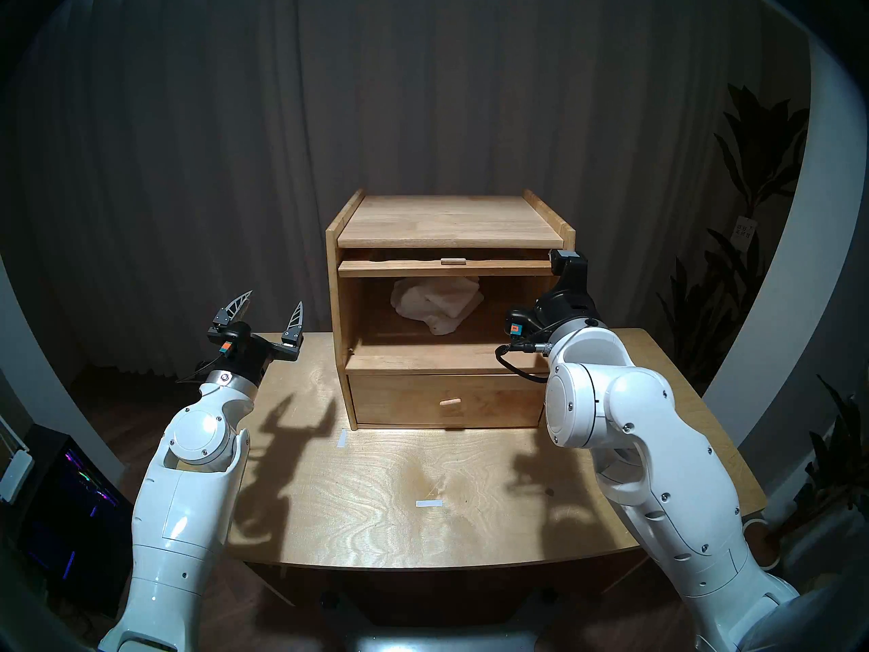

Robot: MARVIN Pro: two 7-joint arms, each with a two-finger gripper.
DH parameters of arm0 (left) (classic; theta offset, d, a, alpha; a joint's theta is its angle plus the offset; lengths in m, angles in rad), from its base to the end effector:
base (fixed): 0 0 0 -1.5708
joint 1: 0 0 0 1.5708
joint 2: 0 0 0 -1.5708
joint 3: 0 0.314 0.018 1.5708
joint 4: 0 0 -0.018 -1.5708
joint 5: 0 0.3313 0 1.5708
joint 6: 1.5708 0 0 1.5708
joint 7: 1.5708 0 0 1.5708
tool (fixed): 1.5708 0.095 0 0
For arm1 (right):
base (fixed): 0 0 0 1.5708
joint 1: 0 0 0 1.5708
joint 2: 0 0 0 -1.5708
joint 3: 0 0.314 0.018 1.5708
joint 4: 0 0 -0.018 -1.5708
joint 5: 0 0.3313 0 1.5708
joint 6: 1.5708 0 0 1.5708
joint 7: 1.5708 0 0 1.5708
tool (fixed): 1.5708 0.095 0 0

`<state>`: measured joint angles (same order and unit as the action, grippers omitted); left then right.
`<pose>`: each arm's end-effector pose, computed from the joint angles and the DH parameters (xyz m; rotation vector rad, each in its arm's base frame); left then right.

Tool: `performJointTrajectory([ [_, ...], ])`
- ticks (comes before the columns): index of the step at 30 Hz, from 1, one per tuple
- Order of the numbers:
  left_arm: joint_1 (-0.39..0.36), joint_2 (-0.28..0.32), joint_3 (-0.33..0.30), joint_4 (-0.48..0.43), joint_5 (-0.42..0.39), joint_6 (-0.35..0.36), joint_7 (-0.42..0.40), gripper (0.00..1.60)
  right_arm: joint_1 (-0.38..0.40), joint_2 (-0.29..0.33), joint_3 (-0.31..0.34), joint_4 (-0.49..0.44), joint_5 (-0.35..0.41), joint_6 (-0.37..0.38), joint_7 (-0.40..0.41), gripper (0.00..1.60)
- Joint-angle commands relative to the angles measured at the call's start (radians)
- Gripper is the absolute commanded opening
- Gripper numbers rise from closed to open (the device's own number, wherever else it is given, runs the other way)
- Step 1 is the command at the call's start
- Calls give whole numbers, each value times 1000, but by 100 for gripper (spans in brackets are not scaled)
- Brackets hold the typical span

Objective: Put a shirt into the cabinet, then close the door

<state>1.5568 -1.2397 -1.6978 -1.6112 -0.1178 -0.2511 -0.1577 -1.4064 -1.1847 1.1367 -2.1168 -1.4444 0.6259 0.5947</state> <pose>0.4411 0.1356 -0.2539 -1.7578 0.3394 -2.4195 0.4046 0.0556 -0.1465 1.2615 1.1502 1.1809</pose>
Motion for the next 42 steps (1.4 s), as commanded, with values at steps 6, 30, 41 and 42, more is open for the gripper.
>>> performJointTrajectory([
  [6,-12,2,1,-23,3,-7,3,160,81,-87,-69,58,84,-90,-175,160],
  [30,-11,4,2,-25,3,-6,7,160,120,-78,-23,229,170,-154,-251,160],
  [41,-11,5,3,-25,3,-6,8,160,177,-94,-29,302,193,-196,-257,160],
  [42,-11,5,3,-25,3,-6,8,160,183,-98,-32,307,192,-197,-256,160],
])
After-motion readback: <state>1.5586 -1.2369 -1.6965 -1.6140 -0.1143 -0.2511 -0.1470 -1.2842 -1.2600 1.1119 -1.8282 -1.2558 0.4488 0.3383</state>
